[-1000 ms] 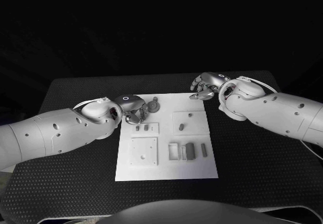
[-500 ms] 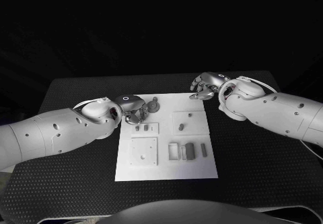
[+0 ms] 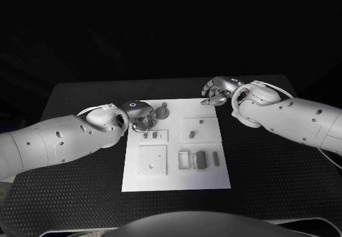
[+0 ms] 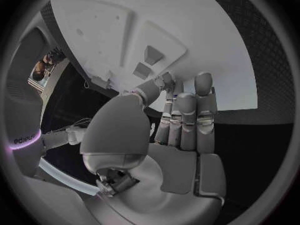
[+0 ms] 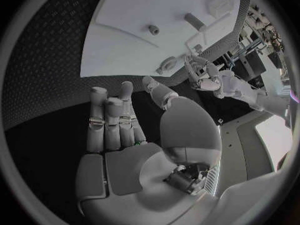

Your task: Assemble the parts on the task board

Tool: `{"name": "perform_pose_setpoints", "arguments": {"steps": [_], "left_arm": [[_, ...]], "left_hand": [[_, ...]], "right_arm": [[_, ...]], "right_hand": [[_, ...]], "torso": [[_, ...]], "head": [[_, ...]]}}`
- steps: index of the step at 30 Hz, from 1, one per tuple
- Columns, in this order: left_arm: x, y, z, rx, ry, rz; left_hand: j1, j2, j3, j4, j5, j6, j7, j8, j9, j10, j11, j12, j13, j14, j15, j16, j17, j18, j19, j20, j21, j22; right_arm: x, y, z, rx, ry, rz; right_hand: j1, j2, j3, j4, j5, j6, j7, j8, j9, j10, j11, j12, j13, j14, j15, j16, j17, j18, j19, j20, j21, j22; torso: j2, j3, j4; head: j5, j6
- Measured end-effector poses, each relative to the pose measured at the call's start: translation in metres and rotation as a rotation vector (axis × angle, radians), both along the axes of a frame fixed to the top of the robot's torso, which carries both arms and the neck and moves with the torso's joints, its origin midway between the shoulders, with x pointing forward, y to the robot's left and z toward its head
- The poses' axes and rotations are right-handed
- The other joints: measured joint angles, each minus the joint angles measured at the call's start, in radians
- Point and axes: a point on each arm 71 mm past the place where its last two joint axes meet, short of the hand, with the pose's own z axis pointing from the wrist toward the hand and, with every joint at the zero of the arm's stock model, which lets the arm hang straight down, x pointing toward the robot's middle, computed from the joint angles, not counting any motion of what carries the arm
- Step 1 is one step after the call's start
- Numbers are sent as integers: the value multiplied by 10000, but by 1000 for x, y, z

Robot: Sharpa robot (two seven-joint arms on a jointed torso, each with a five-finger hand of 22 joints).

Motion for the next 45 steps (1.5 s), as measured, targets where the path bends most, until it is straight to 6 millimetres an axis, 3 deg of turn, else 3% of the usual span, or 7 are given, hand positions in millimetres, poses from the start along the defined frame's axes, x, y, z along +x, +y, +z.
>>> {"name": "perform_pose_setpoints", "arguments": {"steps": [21, 28, 37, 45], "left_arm": [[0, 3, -2, -13, 22, 74], [1, 8, -2, 13, 0, 207], [2, 21, -1, 26, -109, 486], [7, 46, 5, -255, -377, 1093]], "left_hand": [[50, -133, -108, -2, -1, -911, -98, -371, -190, -453, 86, 1, -33, -104, 73, 86, -85, 5, 50, 90, -118, -3], [64, -223, -140, 31, -1, -1143, -146, -447, -219, -804, 160, -48, -115, -138, 187, 125, -111, 8, 71, 144, -157, -3], [106, -344, -140, 31, -40, -1143, -146, -447, -202, -1036, 287, -48, -150, -207, 256, 163, -134, 8, 104, 181, -195, -5], [165, -402, -136, 35, -40, -1067, -9, -286, -132, -1059, 303, -14, -123, -287, 324, 162, -199, 14, -3, 288, -325, -5]], "right_arm": [[0, 0, 0, -3, 1, -9], [0, -2, 0, -9, 0, -25], [0, -6, 0, 11, -55, -49], [-1, -13, 2, 272, -211, 153]], "right_hand": [[0, 0, 0, 0, 0, 2, -5, 0, 0, 0, 0, 0, 1, 0, 0, 0, -2, 1, 5, -3, 0, 0], [0, 0, 0, 0, 0, 11, -3, -36, 0, 0, 0, 0, -9, 0, 0, 0, -3, -1, 4, -1, 0, 0], [43, -43, 1, 0, 0, -23, 42, -36, -12, -41, 42, 0, -29, -1, 1, 0, 7, 1, -1, 4, 0, 0], [199, -199, 44, -293, 0, -26, 42, -35, -3, -282, 29, -189, -266, -16, 15, -48, 17, -1, -18, 20, -40, 0]], "torso": [[-1, 4, -3], [-1, 5, -4], [-2, 4, -3], [-2, 4, -2]], "head": [[-6, -3], [-5, 3], [2, 25], [-11, 56]]}}
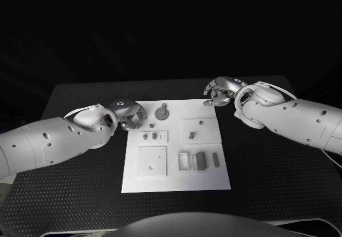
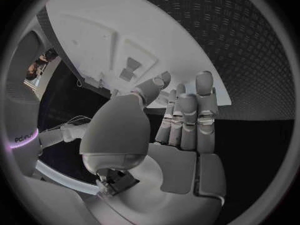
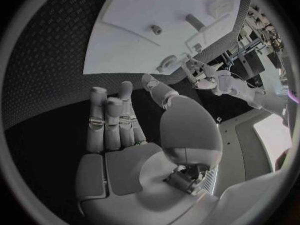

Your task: Assemble the parts on the task board

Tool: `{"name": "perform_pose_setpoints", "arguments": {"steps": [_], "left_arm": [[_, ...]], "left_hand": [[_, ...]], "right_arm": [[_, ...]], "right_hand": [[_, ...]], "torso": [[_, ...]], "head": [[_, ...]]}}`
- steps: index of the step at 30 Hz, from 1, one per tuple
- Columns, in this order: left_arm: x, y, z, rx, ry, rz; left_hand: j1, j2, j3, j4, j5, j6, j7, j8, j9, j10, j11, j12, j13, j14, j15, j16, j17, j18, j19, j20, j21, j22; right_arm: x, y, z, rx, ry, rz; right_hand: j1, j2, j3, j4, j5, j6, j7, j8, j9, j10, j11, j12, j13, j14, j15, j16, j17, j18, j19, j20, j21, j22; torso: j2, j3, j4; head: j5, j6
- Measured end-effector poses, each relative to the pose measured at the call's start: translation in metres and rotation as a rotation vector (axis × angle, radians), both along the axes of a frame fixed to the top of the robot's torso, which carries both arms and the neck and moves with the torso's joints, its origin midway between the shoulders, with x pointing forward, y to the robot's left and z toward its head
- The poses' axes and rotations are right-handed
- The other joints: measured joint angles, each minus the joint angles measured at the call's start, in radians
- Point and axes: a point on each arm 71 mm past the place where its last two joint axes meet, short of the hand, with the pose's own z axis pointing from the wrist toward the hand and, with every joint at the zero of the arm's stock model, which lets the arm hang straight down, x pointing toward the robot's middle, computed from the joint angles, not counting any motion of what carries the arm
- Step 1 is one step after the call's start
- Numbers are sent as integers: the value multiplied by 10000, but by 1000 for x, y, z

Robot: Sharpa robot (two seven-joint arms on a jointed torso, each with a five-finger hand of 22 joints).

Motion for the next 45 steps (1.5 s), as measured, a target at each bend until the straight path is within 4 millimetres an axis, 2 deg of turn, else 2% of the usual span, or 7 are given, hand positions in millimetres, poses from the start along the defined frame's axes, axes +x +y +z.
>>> {"name": "perform_pose_setpoints", "arguments": {"steps": [4, 12, 18, 22, 24, 37, 45], "left_arm": [[7, 17, 11, -632, -155, 649], [16, 53, 28, -3408, 655, 2559], [15, 68, 29, -6021, 1788, 3661], [13, 66, 29, -7184, 2325, 3785], [12, 64, 29, -7563, 2522, 3722], [10, 56, 30, -8472, 3035, 3359], [9, 52, 30, -8606, 3135, 3232]], "left_hand": [[-71, -71, 184, 183, 0, 459, 87, 300, 127, 141, -87, 83, 103, -653, 41, -605, -300, 188, -671, 194, -509, -47], [-448, -165, 394, 457, -101, 479, 240, 416, 239, 207, 165, 83, 241, -2277, 314, -3306, -1443, 486, -2602, 657, -2536, -1419], [-901, -29, -133, 328, -101, 173, 326, 417, 288, -57, 413, 43, 259, -2850, 747, -5209, -1877, -5, -3784, 905, -2696, -2766], [-1000, 26, -352, 173, -101, 148, 301, 417, 315, -119, 379, 43, 205, -3107, 984, -5934, -1885, -15, -4210, 1056, -2696, -3408], [-1035, 60, -378, 147, -101, 148, 301, 417, 318, -118, 379, 43, 200, -3131, 1008, -6079, -1867, -113, -4252, 1098, -2696, -3540], [-1007, 194, -501, 23, -101, 148, 302, 461, 328, -118, 378, 43, 164, -3101, 1039, -6415, -1718, -110, -4252, 1099, -2696, -3888], [-1007, 194, -501, 23, -100, 149, 302, 461, 328, -151, 411, 44, 152, -3137, 1075, -6507, -1669, -86, -4251, 1099, -2696, -3967]], "right_arm": [[-3, -3, 0, 201, -27, 253], [-12, -9, -3, 390, 2, 791], [-21, -8, -13, 201, 112, 1217], [-27, -5, -22, -69, 203, 1505], [-30, -4, -26, -218, 256, 1624], [-40, 9, -41, -1162, 398, 2281], [-41, 16, -49, -1582, 414, 2419]], "right_hand": [[67, 67, 42, -153, 0, 12, 13, 0, 46, -125, 9, -516, -604, -70, 67, -1, 13, -3, -70, -6, 0, 0], [66, 67, 108, -384, 0, -20, 45, 85, 139, -323, 30, -1878, -2519, -214, 207, 0, 43, -7, -144, 32, -41, 0], [198, 198, 163, -605, 0, -15, 40, 237, 210, -211, 178, -2405, -3656, -213, 207, 0, 43, -9, -159, 47, -41, 0], [250, 250, 164, -661, 0, 116, -2, 320, 238, -171, 250, -2446, -3997, -178, 242, -1, 43, -10, -159, 48, -41, 0], [250, 250, 137, -688, 0, 192, -47, 351, 251, -118, 300, -2446, -4106, -178, 242, -1, 42, -10, -159, 48, -41, 0], [250, 251, 136, -743, 0, 290, -39, 397, 261, -5, 258, -2502, -4421, -178, 242, -10, 37, -11, -158, 51, -40, 0], [250, 250, 136, -743, 0, 301, -28, 397, 252, -197, 231, -3086, -5010, -178, 476, -10, 20, -12, -178, 70, -40, 0]], "torso": [[0, 2, 0], [-1, 10, 1], [-1, 14, 0], [-1, 14, -4], [-1, 14, -4], [4, 3, 1], [5, -3, 8]], "head": [[-16, 29], [-74, 91], [-163, 147], [-232, 167], [-254, 171], [-270, 193], [-270, 167]]}}
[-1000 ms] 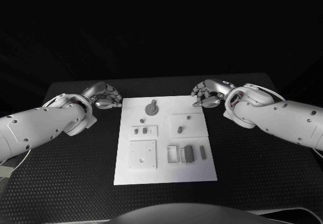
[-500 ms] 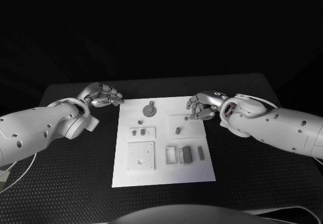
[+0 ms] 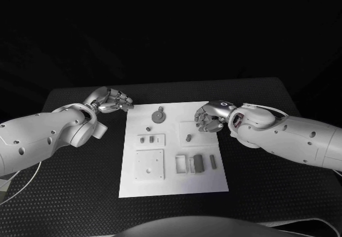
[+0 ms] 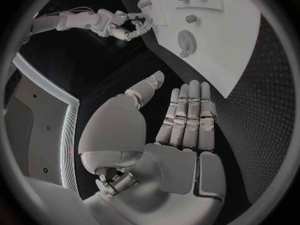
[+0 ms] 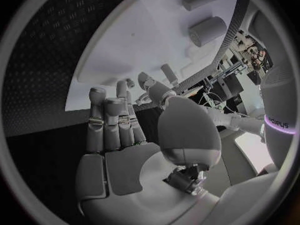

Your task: Assemble the parts on the task board

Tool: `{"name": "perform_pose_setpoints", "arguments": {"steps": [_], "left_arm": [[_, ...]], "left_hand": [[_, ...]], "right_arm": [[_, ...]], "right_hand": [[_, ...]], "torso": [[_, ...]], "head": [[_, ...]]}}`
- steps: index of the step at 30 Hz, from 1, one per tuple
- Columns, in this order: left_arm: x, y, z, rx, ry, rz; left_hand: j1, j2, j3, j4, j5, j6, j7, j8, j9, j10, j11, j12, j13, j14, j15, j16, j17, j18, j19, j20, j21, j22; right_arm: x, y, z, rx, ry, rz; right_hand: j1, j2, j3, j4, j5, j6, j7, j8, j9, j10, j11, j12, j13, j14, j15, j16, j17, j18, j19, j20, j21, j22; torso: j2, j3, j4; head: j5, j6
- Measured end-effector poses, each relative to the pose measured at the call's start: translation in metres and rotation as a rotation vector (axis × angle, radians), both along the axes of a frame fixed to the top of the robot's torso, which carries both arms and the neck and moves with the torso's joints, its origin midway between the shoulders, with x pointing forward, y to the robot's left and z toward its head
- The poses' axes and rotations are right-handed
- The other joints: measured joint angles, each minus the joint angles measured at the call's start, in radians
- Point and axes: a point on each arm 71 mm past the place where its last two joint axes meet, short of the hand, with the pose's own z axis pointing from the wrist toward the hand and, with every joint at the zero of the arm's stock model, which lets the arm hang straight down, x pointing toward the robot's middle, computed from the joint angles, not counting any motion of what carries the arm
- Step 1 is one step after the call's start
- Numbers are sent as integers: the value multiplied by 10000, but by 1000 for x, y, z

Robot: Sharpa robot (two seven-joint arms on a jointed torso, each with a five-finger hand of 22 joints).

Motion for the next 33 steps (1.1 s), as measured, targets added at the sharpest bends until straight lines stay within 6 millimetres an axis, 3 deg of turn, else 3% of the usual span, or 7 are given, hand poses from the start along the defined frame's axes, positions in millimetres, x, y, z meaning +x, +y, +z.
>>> {"name": "perform_pose_setpoints", "arguments": {"steps": [7, 12, 21, 25, 29, 33], "left_arm": [[0, 1, 0, -31, 7, 15], [0, 1, 0, -35, 11, 35], [0, 2, 0, -32, 25, 70], [0, 2, 0, -25, 29, 98], [0, 2, 0, -19, 39, 118], [0, 2, 0, -15, 51, 129]], "left_hand": [[0, 0, -28, -28, 0, 0, 0, 0, -1, 0, 0, 0, 0, 0, 0, -41, 23, 1, 0, 0, 0, -39], [0, 0, -28, -28, 0, 0, 0, 0, -1, 0, 0, 0, 0, 0, 0, -46, 35, 2, 0, 0, 0, -61], [0, 0, -27, -28, 0, -34, 37, -1, -2, 0, 0, 0, 1, 36, 35, -85, 69, 4, 1, 0, 0, -103], [0, 0, -27, -28, 0, -33, 37, -1, -2, 0, 0, 0, 2, 35, 35, -87, 80, 3, 1, 0, 0, -114], [0, 0, -54, -1, 0, -32, 39, -1, -3, 0, 0, 0, 2, 35, 35, -124, 95, 5, 1, 0, 0, -130], [0, 0, -54, -1, 0, -29, 42, -1, -3, 1, 0, 0, -8, 35, 35, -124, 109, 5, 1, 0, 0, -151]], "right_arm": [[-1, 0, -1, -204, -121, -20], [-3, 2, -2, -272, -151, 40], [-6, 7, -3, -422, -275, 184], [-6, 9, -3, -481, -356, 223], [-7, 11, -3, -538, -438, 262], [-7, 12, -3, -601, -508, 295]], "right_hand": [[0, 0, 133, 15, 0, -71, 71, -48, -120, -470, -153, -452, -1070, -79, 371, -209, -197, -9, -55, 54, -170, 0], [53, -53, 222, 57, 0, -71, 71, -100, -226, -625, -58, -452, -1820, -65, 478, -633, -497, -12, -106, 106, -464, -65], [256, 192, 207, -42, 0, 33, -33, -13, -283, -690, -25, -324, -2362, 290, 364, -761, -648, -25, 88, 104, -525, -112], [155, 562, 176, -11, 0, 128, -125, 34, -311, -594, 71, -317, -2614, 508, 328, -992, -791, -31, 209, 84, -617, -181], [169, 1001, 176, -11, 0, 357, -106, 105, -327, -489, 177, -317, -2773, 640, 319, -1144, -866, -184, 308, 14, -702, -212], [155, 1082, 155, -73, 0, 676, -65, 194, -354, -341, 325, -318, -2933, 702, 280, -1230, -883, -238, 329, 28, -778, -224]], "torso": [[0, -7, 3], [-1, -8, 1], [-6, -1, -7], [-6, 1, -9], [-5, 2, -8], [-5, 2, -8]], "head": [[19, -38], [38, -53], [47, -61], [52, -69], [52, -70], [52, -79]]}}
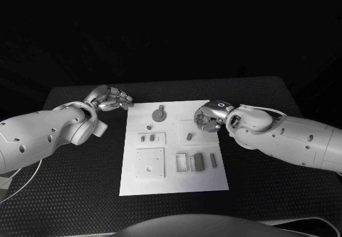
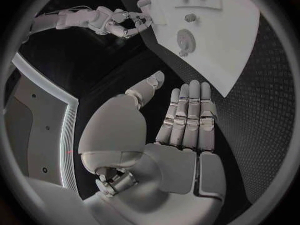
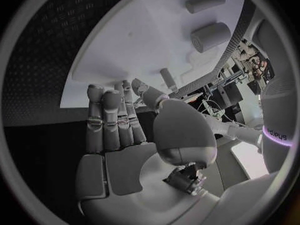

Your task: Assemble the parts on the task board

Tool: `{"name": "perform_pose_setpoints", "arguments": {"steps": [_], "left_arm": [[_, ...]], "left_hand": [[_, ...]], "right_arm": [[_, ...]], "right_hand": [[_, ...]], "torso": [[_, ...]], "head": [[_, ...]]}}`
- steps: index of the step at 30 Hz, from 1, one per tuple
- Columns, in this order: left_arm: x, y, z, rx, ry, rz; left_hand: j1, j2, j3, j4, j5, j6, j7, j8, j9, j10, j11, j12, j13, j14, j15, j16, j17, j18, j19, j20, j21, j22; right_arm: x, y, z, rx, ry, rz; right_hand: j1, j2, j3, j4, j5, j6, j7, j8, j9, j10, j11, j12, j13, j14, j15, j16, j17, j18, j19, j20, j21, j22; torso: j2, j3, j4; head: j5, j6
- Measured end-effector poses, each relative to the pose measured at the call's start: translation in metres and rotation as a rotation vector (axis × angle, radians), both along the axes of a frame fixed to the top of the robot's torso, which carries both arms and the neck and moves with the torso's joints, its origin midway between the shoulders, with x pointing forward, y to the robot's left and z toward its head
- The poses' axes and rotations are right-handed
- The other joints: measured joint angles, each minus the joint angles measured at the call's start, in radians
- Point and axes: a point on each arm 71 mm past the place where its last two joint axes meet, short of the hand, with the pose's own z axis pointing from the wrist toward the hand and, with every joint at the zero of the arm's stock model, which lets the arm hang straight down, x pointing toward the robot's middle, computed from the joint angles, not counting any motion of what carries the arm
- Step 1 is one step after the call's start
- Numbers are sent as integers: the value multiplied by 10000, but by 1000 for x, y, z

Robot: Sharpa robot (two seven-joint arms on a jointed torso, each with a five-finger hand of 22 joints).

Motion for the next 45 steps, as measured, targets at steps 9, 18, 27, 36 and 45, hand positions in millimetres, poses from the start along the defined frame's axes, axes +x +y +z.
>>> {"name": "perform_pose_setpoints", "arguments": {"steps": [9, 18, 27, 36, 45], "left_arm": [[0, 0, 0, 16, 47, 35], [0, 1, -1, 33, 90, 70], [0, 1, -1, 48, 147, 97], [0, 2, -1, 62, 189, 126], [0, 2, -2, 68, 216, 133]], "left_hand": [[-46, -46, -26, 26, -51, -36, 36, 0, -1, 0, 0, 0, -4, 0, 0, -78, 40, 0, -13, 13, 0, -51], [-54, -54, -42, 41, -51, -109, 40, -1, -1, -36, 36, 0, -20, 0, 0, -155, 83, 1, -36, 36, 0, -106], [-54, -54, -50, 50, -79, -165, 95, -1, -9, -39, 39, 0, -30, -37, 36, -224, 134, 1, -39, 39, 0, -162], [-54, -54, -50, 50, -95, -214, 73, -1, -11, -108, 36, 0, -30, -37, 36, -265, 165, 1, -71, 72, 0, -202], [-54, -53, -50, 50, -95, -249, 109, -1, -11, -108, 36, 0, -39, -37, 36, -270, 190, 1, -72, 72, 0, -225]], "right_arm": [[0, 3, 0, -126, -145, 82], [0, 4, 0, -263, -247, 128], [-2, 7, -1, -500, -470, 233], [-3, 9, -2, -703, -659, 304], [-4, 9, -2, -826, -793, 363]], "right_hand": [[14, 92, -17, -37, 0, 293, -77, 144, -2, 153, 154, -2, -208, 72, -67, -48, 18, -2, 27, -15, -41, 0], [18, 87, -45, -65, 0, 368, -85, 145, 12, 283, 131, -7, -361, 89, -57, -88, 45, -4, 74, -33, -79, 16], [397, -291, -18, -92, 0, 318, -35, 112, -77, 304, 118, -65, -586, 89, -57, -88, 129, -4, 92, -16, -128, 69], [702, -596, -45, -119, 0, 230, 53, 54, -155, 465, 125, -84, -743, 51, -95, -88, 192, -4, 108, 1, -128, 122], [794, -504, -45, -119, 0, 215, 66, 54, -172, 861, -18, 25, -785, 104, -148, -88, 239, -5, 188, -7, -186, 170]], "torso": [[2, -1, 0], [2, -1, -1], [2, 0, 0], [2, 2, -1], [2, 2, -2]], "head": [[-6, -18], [-5, -38], [-18, -52], [-33, -69], [-40, -85]]}}
